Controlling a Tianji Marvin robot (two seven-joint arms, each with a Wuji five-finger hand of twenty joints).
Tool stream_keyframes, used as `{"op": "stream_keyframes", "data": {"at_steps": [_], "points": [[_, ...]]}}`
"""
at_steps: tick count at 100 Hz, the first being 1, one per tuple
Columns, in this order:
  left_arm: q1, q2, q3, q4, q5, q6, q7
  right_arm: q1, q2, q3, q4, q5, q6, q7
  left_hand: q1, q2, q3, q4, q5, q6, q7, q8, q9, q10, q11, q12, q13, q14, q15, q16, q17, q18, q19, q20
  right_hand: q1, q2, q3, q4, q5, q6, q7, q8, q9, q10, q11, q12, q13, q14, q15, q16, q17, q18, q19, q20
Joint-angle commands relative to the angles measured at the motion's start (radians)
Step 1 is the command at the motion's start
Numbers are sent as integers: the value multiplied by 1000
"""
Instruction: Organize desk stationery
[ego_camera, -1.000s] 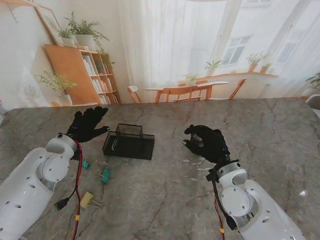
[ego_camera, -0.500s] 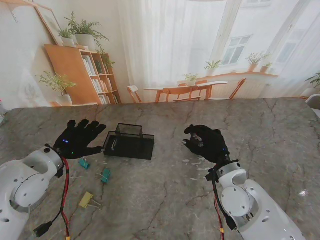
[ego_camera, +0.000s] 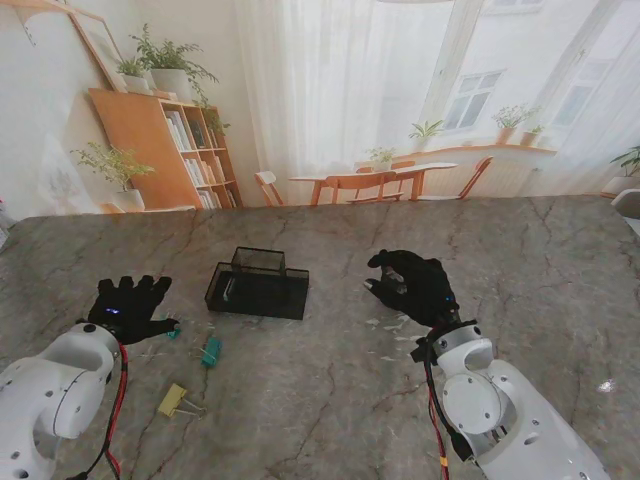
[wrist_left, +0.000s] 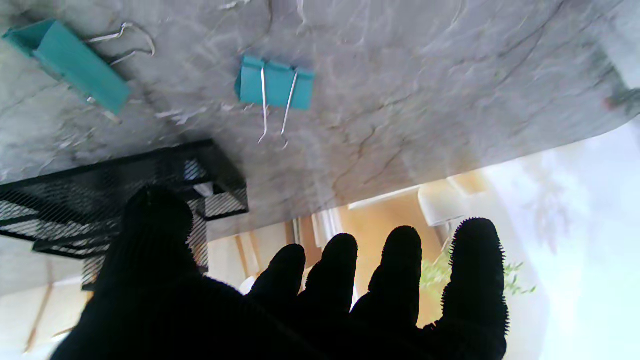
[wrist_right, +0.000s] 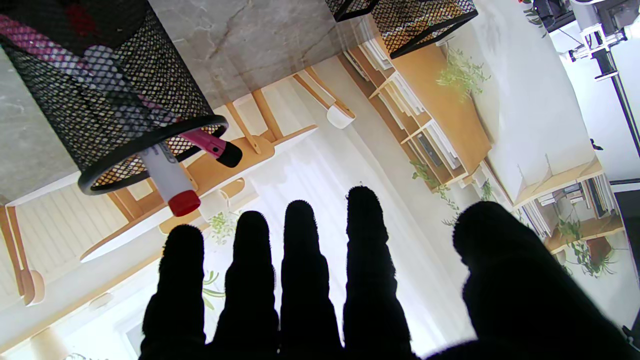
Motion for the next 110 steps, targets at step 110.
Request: {"op": "stream_keyframes", "data": {"at_steps": [110], "points": [[-149,-7,204,297,-130,206,102,13,0,-21,16,4,3,31,115,-118,0,-38,59,47,61,91,80,57,47,94,90,1,140,153,91,-150,159,81,4,50,-40,4,18,1,8,24,11,2,12,14,-11,-10,6,12,-7,-6,18,17]]}}
